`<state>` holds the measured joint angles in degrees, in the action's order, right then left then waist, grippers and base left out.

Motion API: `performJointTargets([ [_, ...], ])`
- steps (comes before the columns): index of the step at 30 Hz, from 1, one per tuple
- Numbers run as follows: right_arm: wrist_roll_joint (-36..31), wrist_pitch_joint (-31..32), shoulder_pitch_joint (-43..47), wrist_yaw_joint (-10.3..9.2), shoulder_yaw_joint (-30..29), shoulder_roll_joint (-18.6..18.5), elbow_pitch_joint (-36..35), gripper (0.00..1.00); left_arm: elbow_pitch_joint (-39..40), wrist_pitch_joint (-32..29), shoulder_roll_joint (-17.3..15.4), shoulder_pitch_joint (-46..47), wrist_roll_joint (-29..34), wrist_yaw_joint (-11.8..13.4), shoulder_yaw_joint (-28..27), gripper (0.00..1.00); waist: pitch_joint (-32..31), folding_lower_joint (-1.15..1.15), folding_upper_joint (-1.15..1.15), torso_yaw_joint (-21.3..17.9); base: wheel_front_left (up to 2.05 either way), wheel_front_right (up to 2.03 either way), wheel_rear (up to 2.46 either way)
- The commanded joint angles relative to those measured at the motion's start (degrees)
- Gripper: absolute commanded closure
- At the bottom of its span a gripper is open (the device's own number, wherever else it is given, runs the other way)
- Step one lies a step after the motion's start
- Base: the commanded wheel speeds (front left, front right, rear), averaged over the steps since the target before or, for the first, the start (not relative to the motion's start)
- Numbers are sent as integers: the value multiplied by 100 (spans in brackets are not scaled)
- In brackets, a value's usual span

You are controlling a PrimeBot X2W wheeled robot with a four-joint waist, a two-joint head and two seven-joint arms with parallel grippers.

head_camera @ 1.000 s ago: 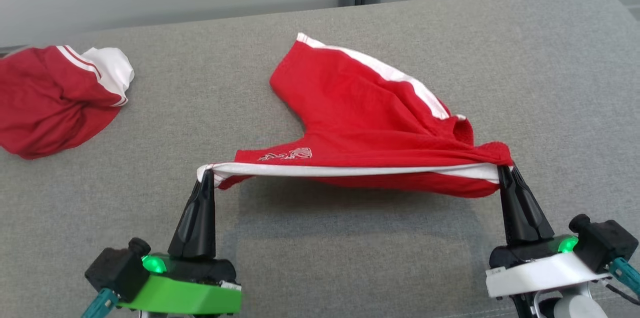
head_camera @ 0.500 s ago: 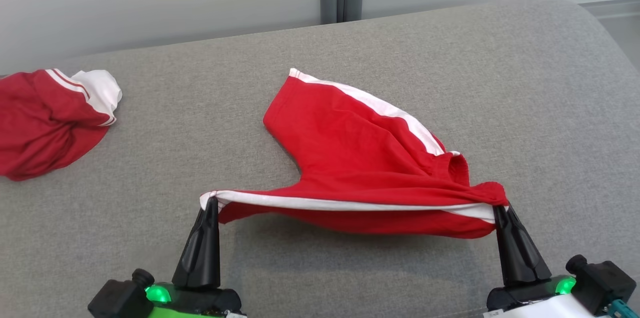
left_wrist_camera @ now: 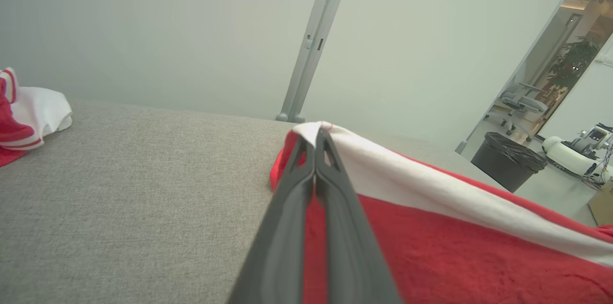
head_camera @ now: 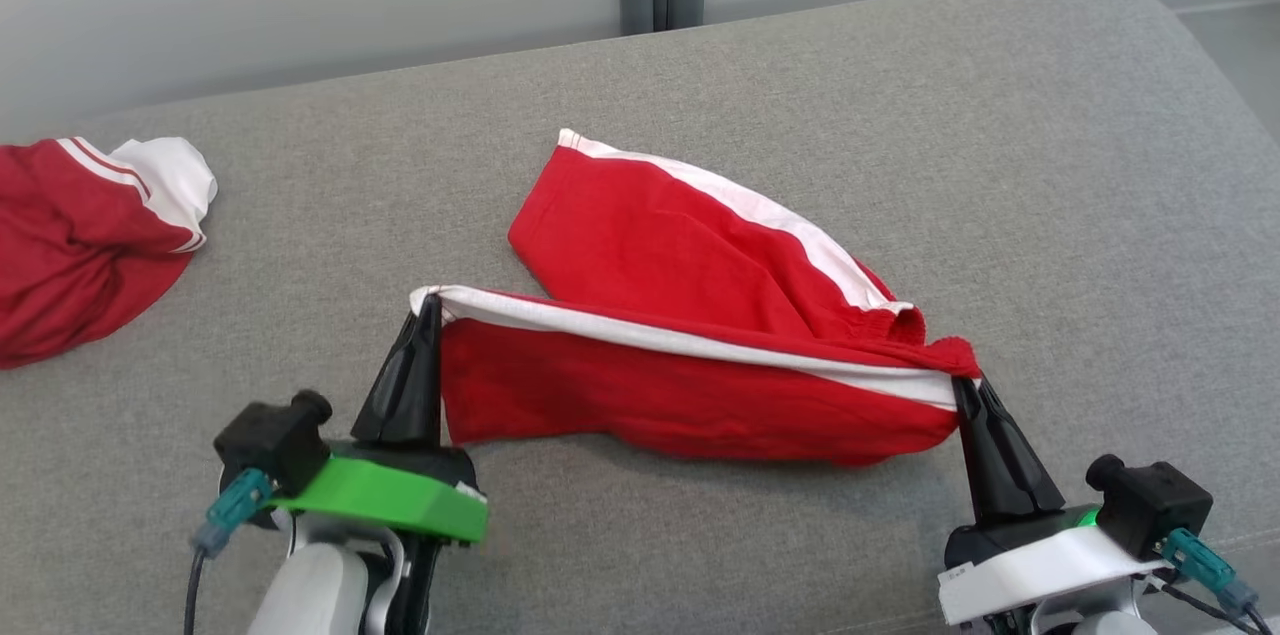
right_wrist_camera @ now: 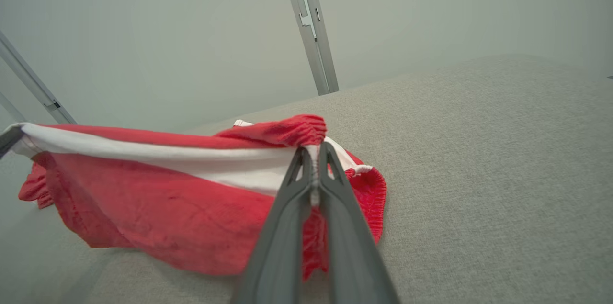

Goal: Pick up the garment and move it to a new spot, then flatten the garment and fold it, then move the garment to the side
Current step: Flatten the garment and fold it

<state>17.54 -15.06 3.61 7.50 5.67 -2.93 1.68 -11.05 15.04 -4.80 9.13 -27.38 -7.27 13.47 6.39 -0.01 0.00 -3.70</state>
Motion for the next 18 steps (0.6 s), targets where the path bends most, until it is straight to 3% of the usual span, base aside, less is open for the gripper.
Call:
performJointTargets([
  [1,-13,-21,-142,-2,-34,-9,115,100,-215,14,-64,282,37,-11,33,100,85,1,0,-52,0,0,0],
  [18,406,-21,-1781,-2,165,-6,1168,100,-2688,-51,-431,3051,-53,-22,714,100,1485,1,0,-721,0,0,0],
])
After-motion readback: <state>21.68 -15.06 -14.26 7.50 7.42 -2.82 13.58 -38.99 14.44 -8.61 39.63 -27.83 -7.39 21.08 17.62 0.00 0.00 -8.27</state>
